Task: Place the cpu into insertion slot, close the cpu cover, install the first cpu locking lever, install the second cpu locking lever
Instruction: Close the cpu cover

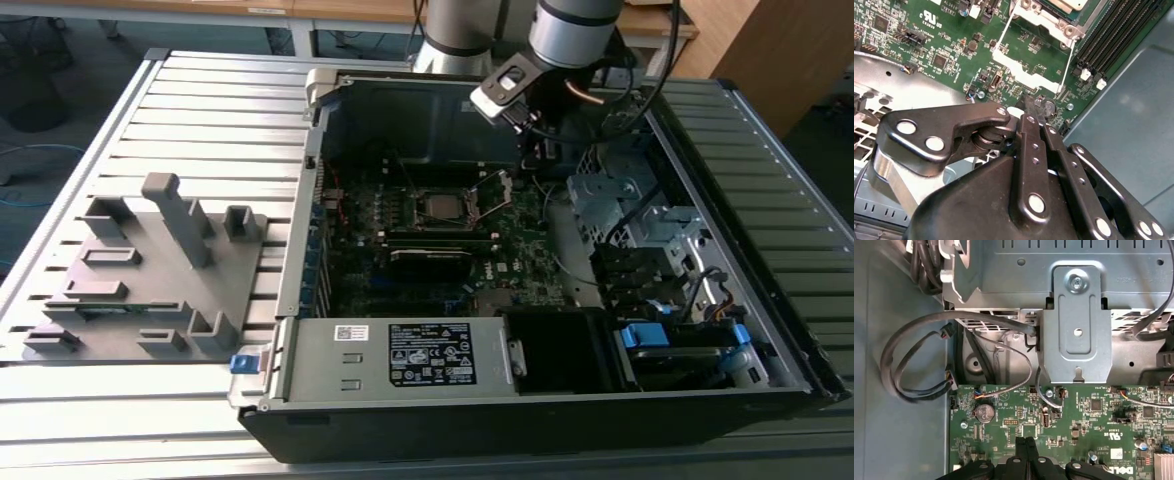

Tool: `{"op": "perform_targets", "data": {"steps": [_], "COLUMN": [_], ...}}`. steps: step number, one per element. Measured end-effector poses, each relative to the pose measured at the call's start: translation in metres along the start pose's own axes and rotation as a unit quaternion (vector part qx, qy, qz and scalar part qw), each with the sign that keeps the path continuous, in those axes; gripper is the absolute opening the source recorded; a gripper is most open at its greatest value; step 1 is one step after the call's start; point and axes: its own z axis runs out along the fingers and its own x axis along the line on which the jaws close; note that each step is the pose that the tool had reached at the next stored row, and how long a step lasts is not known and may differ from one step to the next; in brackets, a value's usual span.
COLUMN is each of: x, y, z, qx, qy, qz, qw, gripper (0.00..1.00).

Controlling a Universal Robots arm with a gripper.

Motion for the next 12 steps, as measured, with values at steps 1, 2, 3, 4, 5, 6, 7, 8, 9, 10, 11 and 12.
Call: {"op": "perform_targets", "data": {"steps": [1,2,3,4,5,6,7,8,9,10,11,12], "x": [0.0,0.0,0.0,0.0,-0.0001,-0.0001,0.0,0.0,0.0,0.0,-0.0001,-0.0001], "y": [0.0001,0.0001,0.0003,0.0005,0.0008,0.0012,0.0016,0.0019,0.0021,0.0023,0.0024,0.0025], "z": [0.0006,0.0011,0.0018,0.0023,0.0027,0.0031,0.0036,0.004,0.0045,0.005,0.0056,0.0062], "qx": [0.0,0.0,0.0,0.0,0.0,0.0,0.0,0.0,0.0,0.0,0.0,0.0], "qy": [0.0,0.0,0.0,0.0,0.0,0.0,-0.0001,0.0,0.0,0.0,0.0,0.0], "qz": [0.0,0.0,0.0,0.0,0.0,0.0,0.0,0.0,0.001,0.001,0.001,0.001], "qw": [1.0,1.0,1.0,1.0,1.0,1.0,1.0,1.0,1.0,1.0,1.0,1.0], "gripper": [0.1,0.1,0.1,0.1,0.1,0.1,0.1,0.1,0.1,0.1,0.1,0.1]}}
